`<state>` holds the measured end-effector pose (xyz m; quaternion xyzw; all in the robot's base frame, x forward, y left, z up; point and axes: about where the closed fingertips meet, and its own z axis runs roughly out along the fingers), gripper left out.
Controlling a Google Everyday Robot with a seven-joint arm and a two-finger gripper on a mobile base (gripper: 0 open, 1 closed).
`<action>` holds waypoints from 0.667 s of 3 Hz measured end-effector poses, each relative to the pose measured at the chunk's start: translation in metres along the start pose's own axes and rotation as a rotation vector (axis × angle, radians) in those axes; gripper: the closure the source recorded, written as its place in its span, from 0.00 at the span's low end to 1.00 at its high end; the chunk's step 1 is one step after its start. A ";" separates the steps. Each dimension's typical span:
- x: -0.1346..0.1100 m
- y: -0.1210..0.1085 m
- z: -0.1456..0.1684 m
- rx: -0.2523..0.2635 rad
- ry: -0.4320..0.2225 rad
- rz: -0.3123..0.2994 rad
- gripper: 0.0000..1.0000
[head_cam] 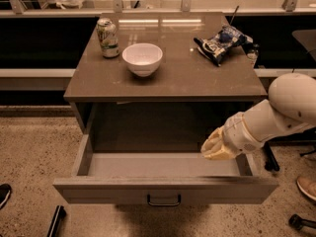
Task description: Open top drawer
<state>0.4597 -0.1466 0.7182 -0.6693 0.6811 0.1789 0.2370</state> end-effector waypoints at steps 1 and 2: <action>-0.006 -0.005 -0.038 0.066 -0.072 0.047 0.81; -0.008 -0.005 -0.038 0.065 -0.076 0.047 0.58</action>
Offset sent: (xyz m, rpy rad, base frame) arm 0.0020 -0.0151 0.0317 0.0673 -0.0285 -0.0624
